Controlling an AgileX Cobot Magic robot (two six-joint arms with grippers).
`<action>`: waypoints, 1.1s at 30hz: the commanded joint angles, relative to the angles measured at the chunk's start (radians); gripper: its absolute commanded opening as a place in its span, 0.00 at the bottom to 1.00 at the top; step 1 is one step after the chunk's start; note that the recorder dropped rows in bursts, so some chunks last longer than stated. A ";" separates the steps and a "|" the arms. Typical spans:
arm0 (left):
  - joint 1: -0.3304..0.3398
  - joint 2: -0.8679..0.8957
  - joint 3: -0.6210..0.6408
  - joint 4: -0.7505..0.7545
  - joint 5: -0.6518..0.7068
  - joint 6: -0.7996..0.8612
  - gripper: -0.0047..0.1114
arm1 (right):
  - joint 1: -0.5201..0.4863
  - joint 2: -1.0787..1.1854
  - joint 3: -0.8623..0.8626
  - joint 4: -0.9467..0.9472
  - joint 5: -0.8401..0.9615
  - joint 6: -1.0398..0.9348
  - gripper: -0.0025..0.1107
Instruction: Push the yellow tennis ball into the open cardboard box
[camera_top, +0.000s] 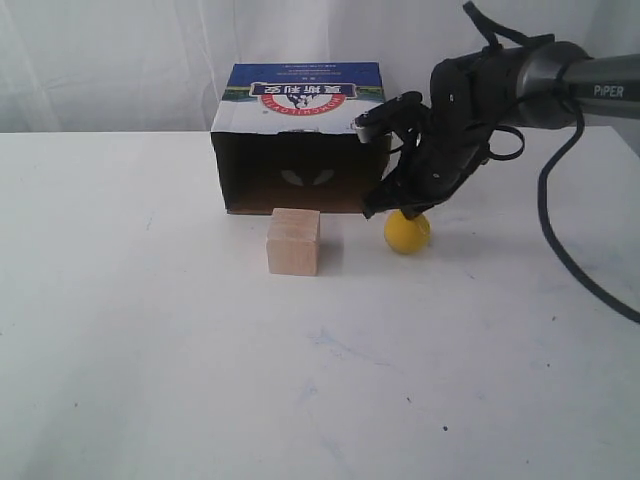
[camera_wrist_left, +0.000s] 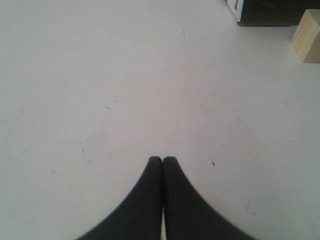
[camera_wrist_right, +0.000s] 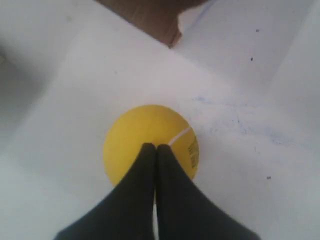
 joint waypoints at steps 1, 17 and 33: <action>-0.004 -0.005 0.002 -0.011 0.000 -0.001 0.04 | 0.000 0.016 -0.002 0.062 -0.067 -0.006 0.02; -0.004 -0.005 0.002 -0.011 0.000 -0.001 0.04 | 0.000 -0.002 -0.002 0.249 -0.264 -0.180 0.02; -0.004 -0.005 0.002 -0.011 0.000 -0.001 0.04 | 0.038 -0.048 0.152 0.311 -0.037 -0.146 0.02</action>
